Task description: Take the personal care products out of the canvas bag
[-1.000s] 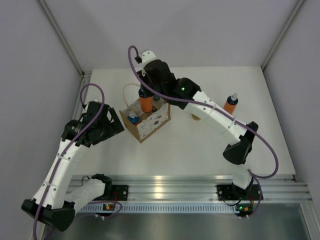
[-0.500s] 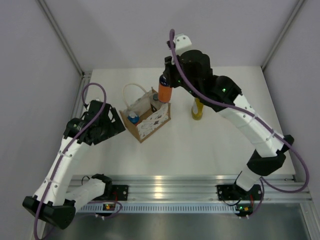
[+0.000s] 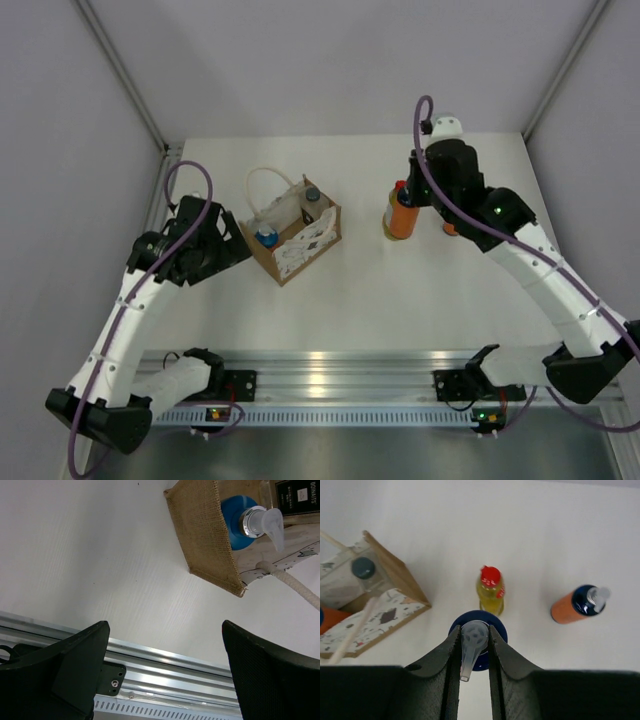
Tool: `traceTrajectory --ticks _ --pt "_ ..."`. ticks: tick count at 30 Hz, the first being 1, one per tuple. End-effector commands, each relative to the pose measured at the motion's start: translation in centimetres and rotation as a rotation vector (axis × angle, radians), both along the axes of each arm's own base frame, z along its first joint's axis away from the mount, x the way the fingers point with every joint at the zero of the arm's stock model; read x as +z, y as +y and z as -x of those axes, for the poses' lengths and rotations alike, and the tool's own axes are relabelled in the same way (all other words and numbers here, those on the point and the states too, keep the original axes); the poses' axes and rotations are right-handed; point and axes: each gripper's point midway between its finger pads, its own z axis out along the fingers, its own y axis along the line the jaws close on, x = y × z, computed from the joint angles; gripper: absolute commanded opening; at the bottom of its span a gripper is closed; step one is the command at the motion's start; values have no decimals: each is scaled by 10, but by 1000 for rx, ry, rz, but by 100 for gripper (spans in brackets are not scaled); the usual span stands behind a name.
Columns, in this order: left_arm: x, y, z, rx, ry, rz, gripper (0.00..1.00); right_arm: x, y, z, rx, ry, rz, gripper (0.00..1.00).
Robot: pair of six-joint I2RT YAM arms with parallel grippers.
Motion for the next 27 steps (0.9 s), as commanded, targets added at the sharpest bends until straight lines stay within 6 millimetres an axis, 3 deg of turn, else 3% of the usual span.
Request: traceTrajectory --ticks 1,7,8,10,11,15,20,25,27 --pt "21 -7 -9 -26 -44 25 98 37 -38 -4 -104 -145 -158 0" --pt "33 -10 -19 -50 -66 15 98 -3 -80 -12 -169 -156 -92 0" --pt "33 -10 -21 -51 -63 13 98 -17 -83 -14 -169 -136 -82 0" --pt "37 -11 -24 -61 -69 11 98 -23 -101 -23 -206 -148 -96 0" --pt "38 -13 -26 -68 -68 12 98 -38 -104 -24 -199 -126 -93 0" --pt "51 -13 -32 -98 -98 -7 98 -52 -130 -37 -254 -145 -117 0" --pt "74 -9 -42 -129 -157 -51 98 -86 -139 -44 -259 -76 -93 0" --pt "82 -15 -51 -167 -166 -53 98 -114 -144 -46 -283 -22 -68 0" --pt "85 -18 -54 -175 -169 -50 98 -120 -146 -46 -293 -7 -62 7"
